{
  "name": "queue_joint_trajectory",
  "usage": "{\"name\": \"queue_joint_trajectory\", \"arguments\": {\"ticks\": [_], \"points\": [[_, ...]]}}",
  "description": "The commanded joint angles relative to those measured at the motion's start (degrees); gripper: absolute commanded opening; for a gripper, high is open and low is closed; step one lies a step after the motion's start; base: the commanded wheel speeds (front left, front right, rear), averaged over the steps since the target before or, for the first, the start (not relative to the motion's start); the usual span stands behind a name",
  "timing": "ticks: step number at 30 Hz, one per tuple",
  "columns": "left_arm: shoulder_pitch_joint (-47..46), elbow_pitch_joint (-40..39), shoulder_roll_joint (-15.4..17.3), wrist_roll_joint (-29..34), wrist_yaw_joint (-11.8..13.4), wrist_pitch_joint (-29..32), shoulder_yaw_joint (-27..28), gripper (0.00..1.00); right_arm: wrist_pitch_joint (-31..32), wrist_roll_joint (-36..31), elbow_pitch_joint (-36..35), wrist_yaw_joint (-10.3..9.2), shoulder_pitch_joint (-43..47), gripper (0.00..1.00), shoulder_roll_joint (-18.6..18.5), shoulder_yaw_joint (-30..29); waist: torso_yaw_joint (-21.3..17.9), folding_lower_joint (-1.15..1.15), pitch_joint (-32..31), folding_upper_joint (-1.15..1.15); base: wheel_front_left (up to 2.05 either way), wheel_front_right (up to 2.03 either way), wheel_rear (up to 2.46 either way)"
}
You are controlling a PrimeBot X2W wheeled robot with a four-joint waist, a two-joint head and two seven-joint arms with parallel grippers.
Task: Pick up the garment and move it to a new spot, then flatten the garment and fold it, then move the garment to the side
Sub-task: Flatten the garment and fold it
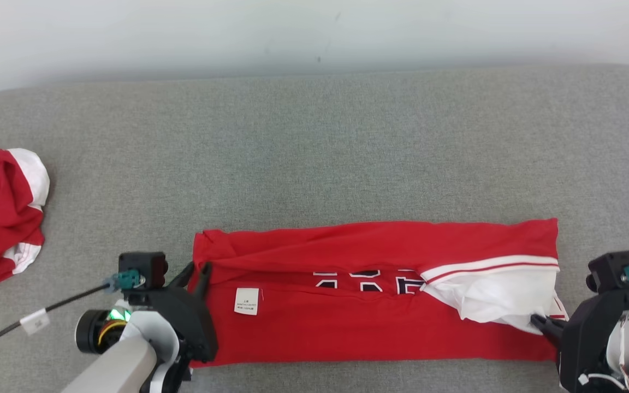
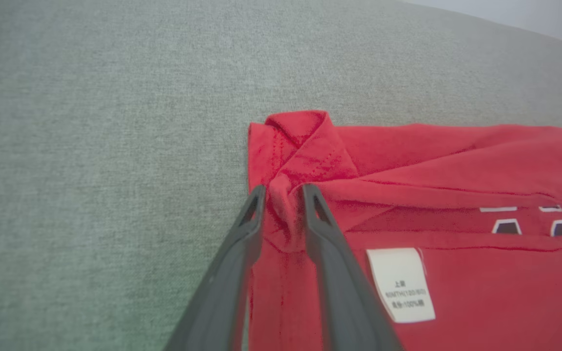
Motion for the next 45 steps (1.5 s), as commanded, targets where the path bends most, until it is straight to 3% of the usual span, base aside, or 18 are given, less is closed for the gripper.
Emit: {"name": "queue_joint_trajectory", "arguments": {"ticks": [1,4,8,13,19,24,36,45], "points": [[1.86,0.36,-0.4,-0.85,0.2,-0.86,0.19,1.0,-1.03,-0.74,0.62,-0.13,1.33,1.0,0.74,-0.17,0.25,0.0,-0.93,0.0,0.0,0.0,0.0],[2.92,0.56,-0.6,-1.1,0.09,-2.22,0.44,1.0,-1.81,-1.16,1.29,-0.13,2.05,1.0,1.17,-0.23,0.3,0.0,-1.73,0.0,0.0,0.0,0.0],[5.7,-0.1,-0.62,-0.82,-0.31,-8.62,2.11,1.0,-3.64,-1.28,1.25,-0.13,3.28,1.0,2.02,-1.69,0.37,0.0,-3.05,0.0,0.0,0.0,0.0],[10.09,-3.29,-1.12,2.06,-2.71,-13.68,5.55,1.0,-6.38,-3.68,0.65,-0.13,3.72,1.0,4.37,-7.34,0.76,0.0,-4.45,0.0,0.0,0.0,0.0],[19.78,-13.31,-4.72,14.44,-3.91,-13.77,19.38,1.0,-7.38,-8.02,1.35,-0.13,1.99,1.0,10.34,-15.29,1.71,0.0,-5.01,0.0,0.0,0.0,0.0],[27.4,-18.66,-9.26,22.42,-6.22,-13.79,28.57,1.0,-8.25,-11.06,4.19,-0.13,-0.17,1.0,12.92,-18.44,2.45,0.0,-4.47,0.0,0.0,0.0,0.0],[36.09,-24.92,-17.4,36.98,-13.48,-13.8,41.23,1.0,-9.82,-15.2,14.57,-0.13,-5.69,1.0,13.68,-21.12,5.6,0.0,-2.41,0.0,0.0,0.0,0.0],[38.41,-25.44,-19.59,41.14,-15.78,-13.81,44.68,1.0,-10.11,-15.73,19.3,-0.13,-7.74,1.0,12.82,-20.93,6.31,0.0,-1.0,0.0,0.0,0.0,0.0]]}}
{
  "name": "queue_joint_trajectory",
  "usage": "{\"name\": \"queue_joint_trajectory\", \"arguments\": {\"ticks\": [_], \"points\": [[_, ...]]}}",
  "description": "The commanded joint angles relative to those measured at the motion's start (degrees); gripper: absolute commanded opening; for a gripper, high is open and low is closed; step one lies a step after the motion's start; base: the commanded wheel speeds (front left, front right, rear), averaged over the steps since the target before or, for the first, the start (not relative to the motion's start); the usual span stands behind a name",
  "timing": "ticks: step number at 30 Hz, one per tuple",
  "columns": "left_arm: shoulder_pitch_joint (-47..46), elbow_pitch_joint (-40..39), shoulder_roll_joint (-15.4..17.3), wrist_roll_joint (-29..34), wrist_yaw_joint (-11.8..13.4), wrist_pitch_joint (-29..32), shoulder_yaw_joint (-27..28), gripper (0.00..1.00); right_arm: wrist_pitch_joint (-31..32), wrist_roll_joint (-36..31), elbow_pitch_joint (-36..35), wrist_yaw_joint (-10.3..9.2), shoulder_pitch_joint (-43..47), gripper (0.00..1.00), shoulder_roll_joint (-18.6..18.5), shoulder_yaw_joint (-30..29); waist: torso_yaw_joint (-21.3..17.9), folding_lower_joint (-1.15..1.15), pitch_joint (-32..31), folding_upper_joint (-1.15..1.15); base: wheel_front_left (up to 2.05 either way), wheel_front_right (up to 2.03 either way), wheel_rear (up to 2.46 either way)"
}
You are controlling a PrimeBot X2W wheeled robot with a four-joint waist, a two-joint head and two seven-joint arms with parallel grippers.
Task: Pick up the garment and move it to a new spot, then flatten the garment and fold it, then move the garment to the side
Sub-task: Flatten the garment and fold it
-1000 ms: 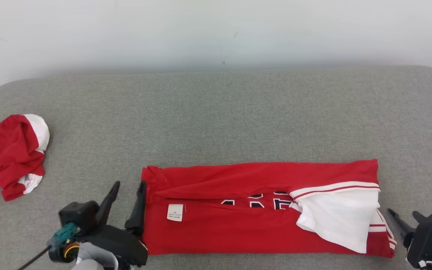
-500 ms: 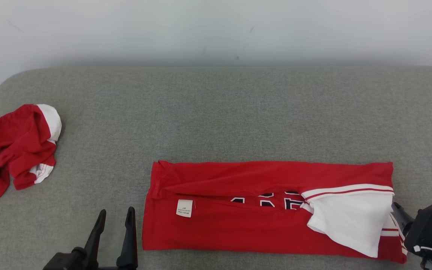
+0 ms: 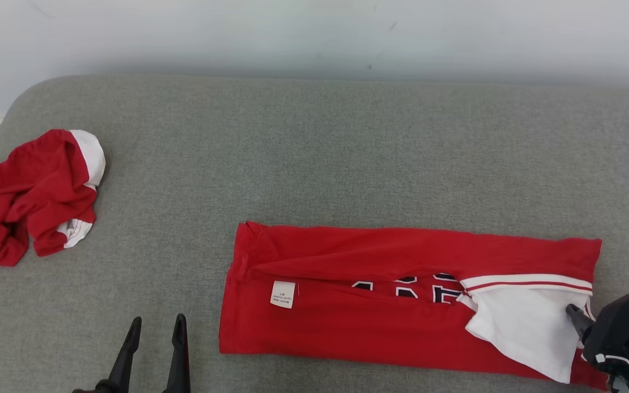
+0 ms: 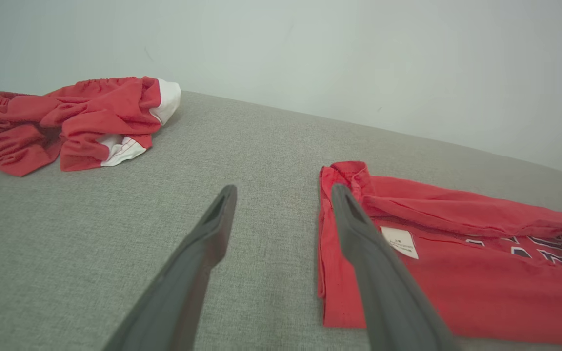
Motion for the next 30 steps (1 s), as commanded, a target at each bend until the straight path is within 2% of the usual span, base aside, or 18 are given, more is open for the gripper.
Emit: {"name": "queue_joint_trajectory", "arguments": {"ticks": [1,9,11,12,13,20,25,30], "points": [[0.37,0.06,-0.2,0.57,0.05,-0.16,0.19,1.0,0.18,0.21,0.12,-0.13,-0.34,1.0,-0.42,0.16,0.18,0.0,0.29,0.0,0.0,0.0,0.0],[-0.82,0.41,-0.94,1.65,-0.62,-0.16,0.62,1.0,-0.05,0.51,4.32,-0.13,-0.97,1.0,-3.11,4.63,1.11,0.0,1.51,0.0,0.0,0.0,0.0],[-1.02,0.49,-1.07,1.53,-0.75,-0.16,0.7,1.0,-0.41,1.32,4.85,-0.12,-1.19,0.33,-3.81,6.1,1.23,0.0,1.7,0.0,0.0,0.0,0.0],[-1.19,0.48,-1.09,1.49,-0.79,-0.17,0.76,1.0,-0.54,1.52,5.18,-0.12,-1.28,0.08,-4.19,6.45,1.26,0.0,1.75,0.0,0.0,0.0,0.0],[-1.28,0.58,-1.12,1.51,-0.83,-0.17,0.82,1.0,-0.8,1.56,5.49,-0.13,-1.39,0.0,-4.61,6.66,1.29,0.0,1.77,0.0,0.0,0.0,0.0],[-1.26,1.02,-1.3,1.55,-1.02,-0.17,1.59,1.0,-4.57,-0.38,4.95,-0.14,-3.85,0.0,-6.85,2.47,0.95,0.0,1.49,0.0,0.0,0.0,0.0],[-1.01,1.49,-1.34,1.54,-0.89,-0.17,1.41,1.0,-6.67,-3.04,3.6,-0.14,-4.41,0.0,-7.29,-3.6,0.64,0.0,0.86,0.0,0.0,0.0,0.0],[-0.94,1.87,-1.35,1.2,-0.92,-0.17,0.41,1.0,-5.63,-7.34,1.71,-0.14,-2.26,0.0,-7.72,-10.07,0.95,0.0,-0.16,0.0,0.0,0.0,0.0]]}}
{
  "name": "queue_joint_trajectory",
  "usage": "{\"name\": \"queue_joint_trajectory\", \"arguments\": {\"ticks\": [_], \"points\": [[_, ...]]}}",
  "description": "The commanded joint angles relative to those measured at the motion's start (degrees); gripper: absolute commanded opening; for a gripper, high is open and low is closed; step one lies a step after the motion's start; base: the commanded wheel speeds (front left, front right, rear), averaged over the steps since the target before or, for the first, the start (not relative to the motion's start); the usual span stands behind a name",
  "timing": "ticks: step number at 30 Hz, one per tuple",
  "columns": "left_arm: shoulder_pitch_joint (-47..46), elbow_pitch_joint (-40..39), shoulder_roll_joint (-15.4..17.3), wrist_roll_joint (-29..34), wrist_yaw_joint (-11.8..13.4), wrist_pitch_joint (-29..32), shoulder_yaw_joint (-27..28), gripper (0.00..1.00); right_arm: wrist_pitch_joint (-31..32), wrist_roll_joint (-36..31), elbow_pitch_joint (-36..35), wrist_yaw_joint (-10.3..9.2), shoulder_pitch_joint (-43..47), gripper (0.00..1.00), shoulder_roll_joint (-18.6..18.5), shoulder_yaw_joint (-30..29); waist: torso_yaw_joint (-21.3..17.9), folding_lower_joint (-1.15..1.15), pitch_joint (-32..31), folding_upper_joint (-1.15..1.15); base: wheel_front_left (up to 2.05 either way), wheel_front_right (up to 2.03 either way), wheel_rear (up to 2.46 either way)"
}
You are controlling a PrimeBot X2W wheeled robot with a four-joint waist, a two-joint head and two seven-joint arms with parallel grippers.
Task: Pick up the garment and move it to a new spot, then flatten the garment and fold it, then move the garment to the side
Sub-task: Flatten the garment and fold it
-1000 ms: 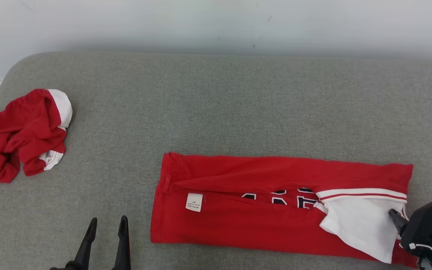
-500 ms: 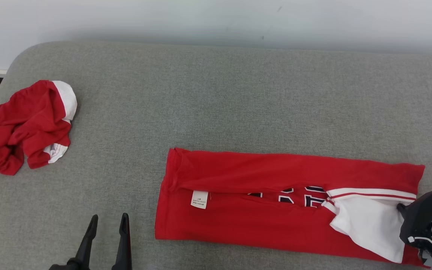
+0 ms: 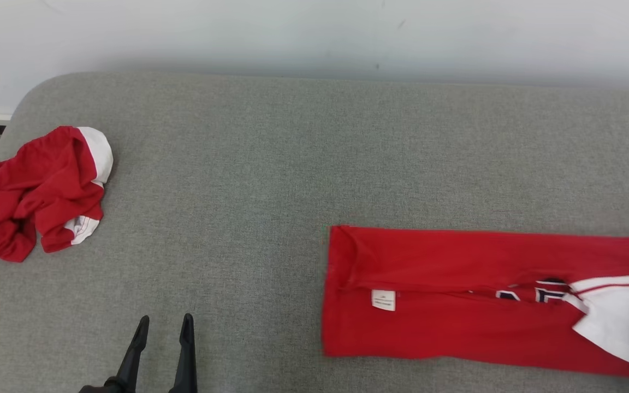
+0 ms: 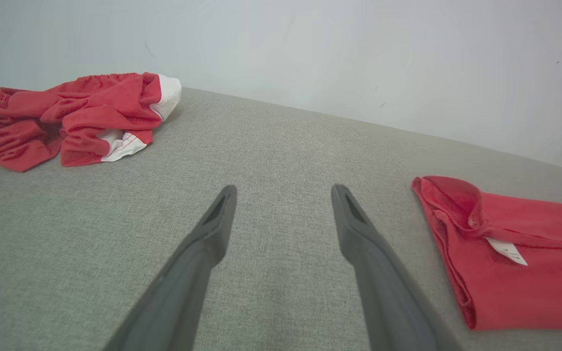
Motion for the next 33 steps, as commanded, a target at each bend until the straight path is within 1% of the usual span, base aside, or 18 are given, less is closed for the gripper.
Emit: {"name": "queue_joint_trajectory", "arguments": {"ticks": [1,5,8,11,13,14,20,26,29,33], "points": [[0.03,0.22,-0.08,-0.48,-0.06,-0.17,-0.22,1.0,0.37,-1.7,-1.04,-0.15,1.33,0.0,-0.39,-1.69,0.19,0.0,-0.58,0.0,0.0,0.0,0.0],[0.54,0.38,-0.1,-0.82,-0.06,-0.17,-0.6,1.0,1.5,-4.08,-3.97,-0.15,3.18,0.0,0.16,-2.69,0.2,0.0,-1.45,0.0,0.0,0.0,0.0],[1.12,0.49,-0.11,-1.19,-0.06,-0.17,-0.84,1.0,2.5,-3.69,-6.6,-0.15,3.91,0.0,1.26,-0.86,0.21,0.0,-2.45,0.0,0.0,0.0,0.0],[1.57,0.72,-0.12,-1.42,-0.07,-0.17,-1.08,1.0,4.63,-0.74,-9.29,-0.15,4.39,0.0,2.87,3.2,0.32,0.0,-3.37,0.0,0.0,0.0,0.0],[1.69,0.92,-0.11,-1.48,-0.07,-0.17,-1.31,1.0,6.34,0.54,-11.15,-0.15,5.22,0.0,2.96,6.81,0.54,0.0,-3.99,0.0,0.0,0.0,0.0],[1.69,0.92,-0.11,-1.48,-0.07,-0.17,-1.31,1.0,6.34,0.54,-11.15,-0.15,5.22,0.0,2.96,6.81,0.54,0.0,-3.99,0.0,0.0,0.0,0.0],[2.55,1.43,-0.11,-2.09,-0.07,-0.17,-2.06,1.0,10.23,3.26,-14.92,-0.15,6.55,0.0,2.58,18.16,1.69,0.0,-5.63,0.0,0.0,0.0,0.0],[2.81,1.64,-0.11,-2.56,-0.07,-0.17,-2.19,1.0,11.23,6.07,-13.67,-0.15,4.06,0.0,2.81,28.99,3.1,0.0,-6.49,0.0,0.0,0.0,0.0],[2.71,1.8,-0.1,-2.67,-0.07,-0.17,-2.27,1.0,10.61,7.28,-11.41,-0.14,1.81,0.0,4.23,33.6,3.79,0.0,-6.47,0.0,0.0,0.0,0.0],[2.25,1.92,-0.11,-2.93,-0.07,-0.17,-2.73,1.0,9.76,8.4,-7.34,-0.14,-1.46,0.0,6.0,37.94,4.82,0.0,-6.17,0.0,0.0,0.0,0.0]]}}
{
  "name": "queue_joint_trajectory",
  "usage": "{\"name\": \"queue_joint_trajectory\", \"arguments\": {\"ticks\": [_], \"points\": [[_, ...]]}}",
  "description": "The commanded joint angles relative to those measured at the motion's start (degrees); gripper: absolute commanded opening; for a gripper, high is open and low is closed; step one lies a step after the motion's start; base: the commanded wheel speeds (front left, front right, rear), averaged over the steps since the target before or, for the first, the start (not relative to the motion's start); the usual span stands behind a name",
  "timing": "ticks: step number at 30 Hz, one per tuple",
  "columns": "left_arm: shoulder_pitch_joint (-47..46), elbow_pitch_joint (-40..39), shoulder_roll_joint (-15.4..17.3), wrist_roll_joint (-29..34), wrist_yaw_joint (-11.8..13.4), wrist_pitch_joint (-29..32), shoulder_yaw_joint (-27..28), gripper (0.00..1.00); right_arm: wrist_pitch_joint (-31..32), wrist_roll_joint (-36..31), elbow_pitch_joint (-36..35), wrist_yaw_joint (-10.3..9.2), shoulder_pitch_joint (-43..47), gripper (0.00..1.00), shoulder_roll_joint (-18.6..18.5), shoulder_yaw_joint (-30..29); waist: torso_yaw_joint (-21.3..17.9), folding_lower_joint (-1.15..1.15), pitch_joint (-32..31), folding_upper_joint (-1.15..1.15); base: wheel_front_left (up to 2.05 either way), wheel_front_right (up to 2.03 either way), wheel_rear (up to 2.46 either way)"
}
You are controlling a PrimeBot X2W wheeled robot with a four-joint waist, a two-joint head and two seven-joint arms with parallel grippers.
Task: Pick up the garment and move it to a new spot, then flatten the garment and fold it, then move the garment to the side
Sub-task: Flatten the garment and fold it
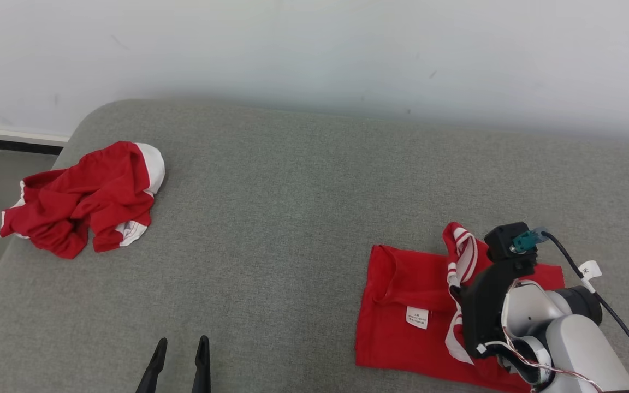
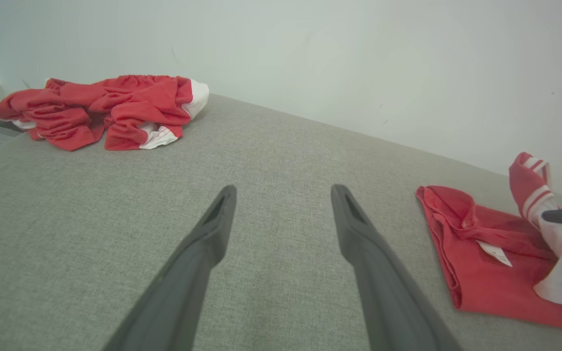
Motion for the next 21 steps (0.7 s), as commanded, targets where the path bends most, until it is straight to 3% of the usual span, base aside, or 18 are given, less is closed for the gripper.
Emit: {"name": "queue_joint_trajectory", "arguments": {"ticks": [1,19,20,21], "points": [[-0.22,0.16,-0.08,-0.35,-0.06,-0.17,-0.16,1.0,-0.55,0.36,1.11,-0.15,-1.06,0.0,0.38,0.59,0.64,0.0,0.29,0.0,0.0,0.0,0.0],[-1.39,0.4,-0.08,-1.81,-0.07,-0.17,-0.4,1.0,-5.89,2.2,14.28,-0.14,-7.98,0.0,4.35,6.71,3.55,0.0,1.56,0.0,0.0,0.0,0.0],[-1.51,0.48,-0.08,-1.79,-0.07,-0.17,-0.41,1.0,-6.31,2.53,15.12,-0.14,-8.07,0.04,4.48,6.82,3.59,0.0,1.49,0.0,0.0,0.0,0.0],[-1.54,0.51,-0.08,-1.69,-0.07,-0.17,-0.41,1.0,-6.75,2.6,15.38,-0.14,-8.12,0.42,4.52,6.88,3.6,0.0,1.42,0.0,0.0,0.0,0.0]]}}
